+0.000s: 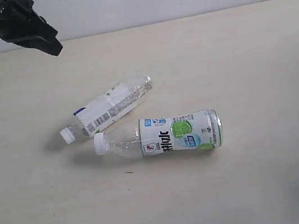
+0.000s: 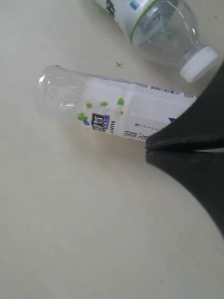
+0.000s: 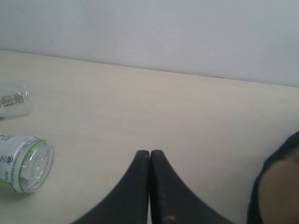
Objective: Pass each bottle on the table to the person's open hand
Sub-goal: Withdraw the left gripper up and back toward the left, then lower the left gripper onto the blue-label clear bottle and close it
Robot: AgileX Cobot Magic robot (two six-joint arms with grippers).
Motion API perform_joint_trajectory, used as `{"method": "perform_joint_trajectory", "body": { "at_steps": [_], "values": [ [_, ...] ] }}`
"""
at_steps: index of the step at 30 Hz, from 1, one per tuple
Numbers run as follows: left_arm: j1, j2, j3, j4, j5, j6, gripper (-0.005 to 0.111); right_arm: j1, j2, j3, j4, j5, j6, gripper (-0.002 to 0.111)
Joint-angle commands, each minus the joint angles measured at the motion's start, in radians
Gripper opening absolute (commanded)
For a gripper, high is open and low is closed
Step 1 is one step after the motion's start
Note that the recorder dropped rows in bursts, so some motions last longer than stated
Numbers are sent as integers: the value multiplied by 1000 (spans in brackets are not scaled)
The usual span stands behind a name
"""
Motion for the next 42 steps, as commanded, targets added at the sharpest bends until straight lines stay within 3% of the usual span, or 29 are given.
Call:
{"method": "perform_joint_trajectory", "body": {
  "at_steps": [1, 11, 19, 25, 29, 33, 37, 42],
  "values": [
    [-7, -57, 6, 2, -37, -91, 0, -3, -6, 5, 0, -10, -3, 0],
    [-7, -269, 238, 4, -255, -86, 0, -3, -6, 5, 0, -12, -3, 0],
    [-7, -377, 311, -19, -273, -24, 0, -3, -6, 5, 0, -12, -3, 0],
    [-103, -391, 287, 4, -299, 31, 0, -3, -6, 5, 0, -12, -3, 0],
    [-216, -364, 204, 183, -228, -22, 0, -3, -6, 5, 0, -12, -3, 0],
    [-288, -298, 88, 343, -61, -96, 0, -3, -6, 5, 0, -12, -3, 0],
    [-298, -185, -3, 353, 134, -121, 0, -3, -6, 5, 0, -12, -3, 0],
    [-298, -64, -38, 324, 149, -133, 0, -3, -6, 5, 0, -12, -3, 0]
  ]
}}
